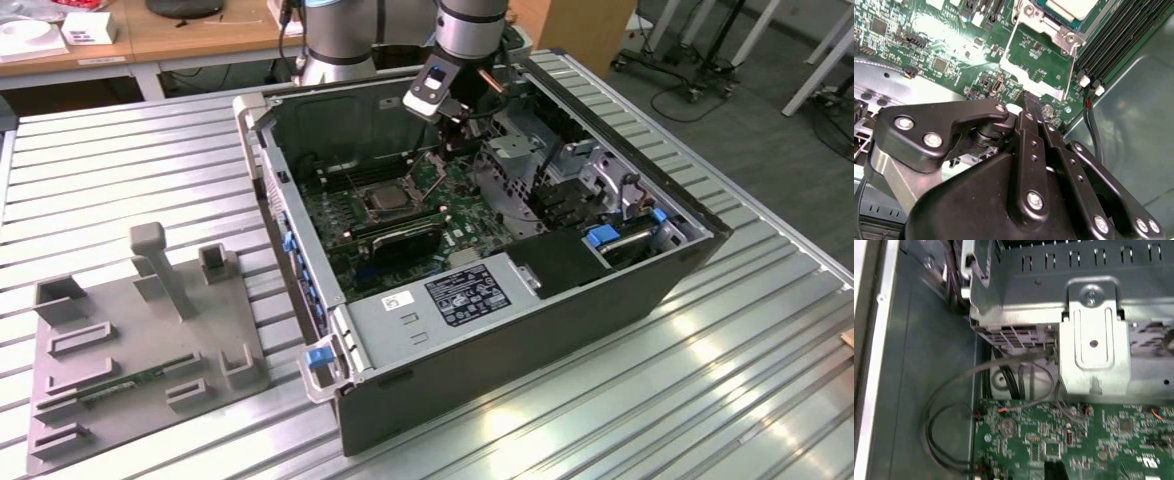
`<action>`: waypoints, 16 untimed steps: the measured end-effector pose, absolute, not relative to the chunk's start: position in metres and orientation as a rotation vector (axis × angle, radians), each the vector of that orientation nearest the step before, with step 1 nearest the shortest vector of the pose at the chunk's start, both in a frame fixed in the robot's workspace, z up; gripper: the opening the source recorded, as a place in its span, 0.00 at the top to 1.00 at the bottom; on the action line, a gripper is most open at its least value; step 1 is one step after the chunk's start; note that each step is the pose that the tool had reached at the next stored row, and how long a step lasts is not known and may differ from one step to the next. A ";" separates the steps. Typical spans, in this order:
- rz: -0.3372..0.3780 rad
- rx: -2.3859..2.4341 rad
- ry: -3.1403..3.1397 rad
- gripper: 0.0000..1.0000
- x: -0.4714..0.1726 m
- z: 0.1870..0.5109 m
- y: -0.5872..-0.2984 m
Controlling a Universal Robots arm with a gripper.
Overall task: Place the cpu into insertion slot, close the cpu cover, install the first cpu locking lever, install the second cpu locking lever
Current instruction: 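Close the cpu cover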
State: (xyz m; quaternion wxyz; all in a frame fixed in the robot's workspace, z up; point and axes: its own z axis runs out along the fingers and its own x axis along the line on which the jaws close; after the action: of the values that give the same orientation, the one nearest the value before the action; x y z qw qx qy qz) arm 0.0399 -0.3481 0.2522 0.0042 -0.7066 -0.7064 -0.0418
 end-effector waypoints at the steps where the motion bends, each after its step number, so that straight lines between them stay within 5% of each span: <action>1: -0.131 -2.214 -2.214 0.90 0.038 0.252 -0.348; 16: -0.135 -2.215 -2.215 0.90 0.025 0.252 -0.348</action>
State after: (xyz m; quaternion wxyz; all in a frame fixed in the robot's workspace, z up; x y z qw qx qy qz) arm 0.0252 -0.3481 0.2521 0.0031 -0.7065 -0.7064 -0.0432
